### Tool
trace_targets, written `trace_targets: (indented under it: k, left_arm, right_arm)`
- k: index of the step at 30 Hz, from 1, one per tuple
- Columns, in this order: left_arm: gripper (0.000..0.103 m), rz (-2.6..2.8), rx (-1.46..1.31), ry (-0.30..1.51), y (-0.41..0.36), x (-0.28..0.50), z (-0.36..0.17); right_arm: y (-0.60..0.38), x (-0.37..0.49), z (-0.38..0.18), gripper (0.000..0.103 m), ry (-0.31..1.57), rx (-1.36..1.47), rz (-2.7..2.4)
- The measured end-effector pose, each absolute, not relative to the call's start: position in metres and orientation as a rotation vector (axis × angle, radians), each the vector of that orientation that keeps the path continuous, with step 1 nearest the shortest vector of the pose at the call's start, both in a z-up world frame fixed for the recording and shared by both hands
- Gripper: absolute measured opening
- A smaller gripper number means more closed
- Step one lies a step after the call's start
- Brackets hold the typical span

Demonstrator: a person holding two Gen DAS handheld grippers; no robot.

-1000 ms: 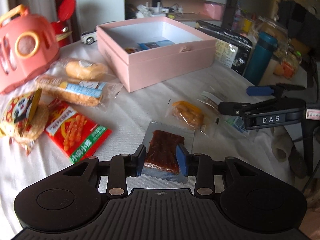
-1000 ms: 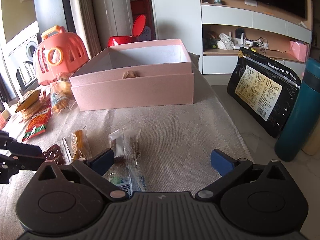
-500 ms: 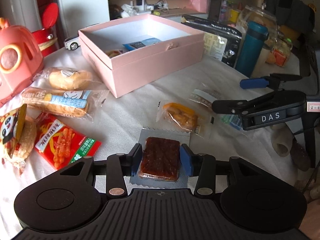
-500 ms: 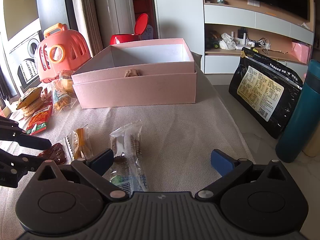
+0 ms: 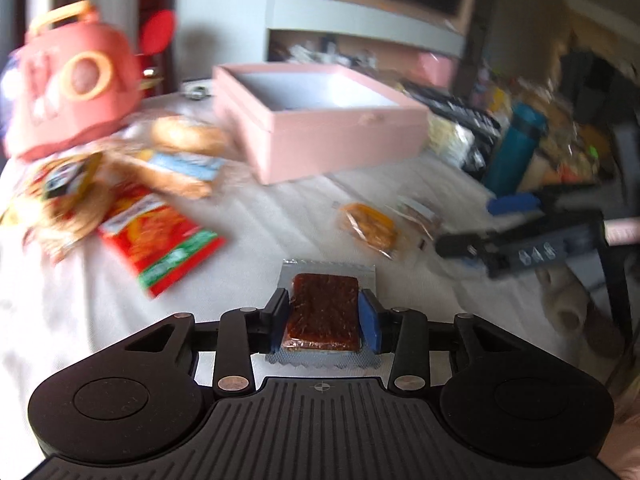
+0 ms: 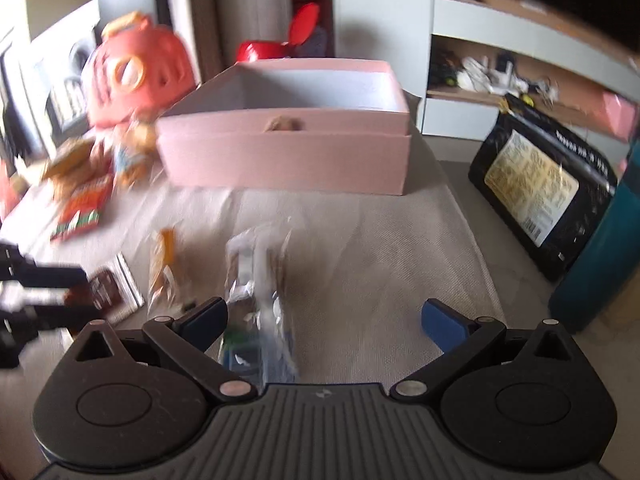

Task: Organize snacks
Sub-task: 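Grasp the orange snack stick with the right tool while the left tool holds the jerky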

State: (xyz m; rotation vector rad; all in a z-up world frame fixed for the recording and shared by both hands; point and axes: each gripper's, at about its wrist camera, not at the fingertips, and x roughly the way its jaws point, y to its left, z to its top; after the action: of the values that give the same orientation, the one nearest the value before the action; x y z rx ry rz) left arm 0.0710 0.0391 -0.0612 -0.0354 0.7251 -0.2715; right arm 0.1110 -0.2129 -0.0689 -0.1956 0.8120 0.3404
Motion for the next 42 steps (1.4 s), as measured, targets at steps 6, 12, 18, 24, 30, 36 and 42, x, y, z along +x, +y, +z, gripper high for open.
trace_targets:
  k: [6, 12, 18, 24, 30, 36, 42]
  left_arm:
    - [0.043, -0.18, -0.172, 0.684, 0.073, 0.056, -0.051]
    - [0.043, -0.168, -0.213, 0.697, 0.082, 0.051, -0.054]
    - [0.043, -0.146, -0.277, 0.706, 0.088, 0.052, -0.06]
    - [0.043, -0.158, -0.297, 0.725, 0.087, 0.053, -0.066]
    - [0.043, -0.159, -0.295, 0.731, 0.085, 0.053, -0.066]
    - [0.043, -0.164, -0.277, 0.743, 0.08, 0.053, -0.065]
    - [0.043, -0.192, -0.243, 0.742, 0.068, 0.054, -0.06]
  right_arm:
    - [-0.179, 0.097, -0.049, 0.101, 0.741, -0.293, 0.438]
    - [-0.143, 0.108, -0.057, 0.094, 0.782, -0.312, 0.492]
    - [-0.129, 0.102, -0.053, 0.092, 0.71, -0.366, 0.542]
    - [-0.13, 0.12, -0.057, 0.059, 0.803, -0.328, 0.556]
    - [-0.122, 0.124, -0.063, 0.04, 0.835, -0.335, 0.571]
    - [-0.128, 0.115, -0.05, 0.017, 0.812, -0.33, 0.594]
    - [-0.151, 0.103, -0.03, 0.013, 0.807, -0.285, 0.628]
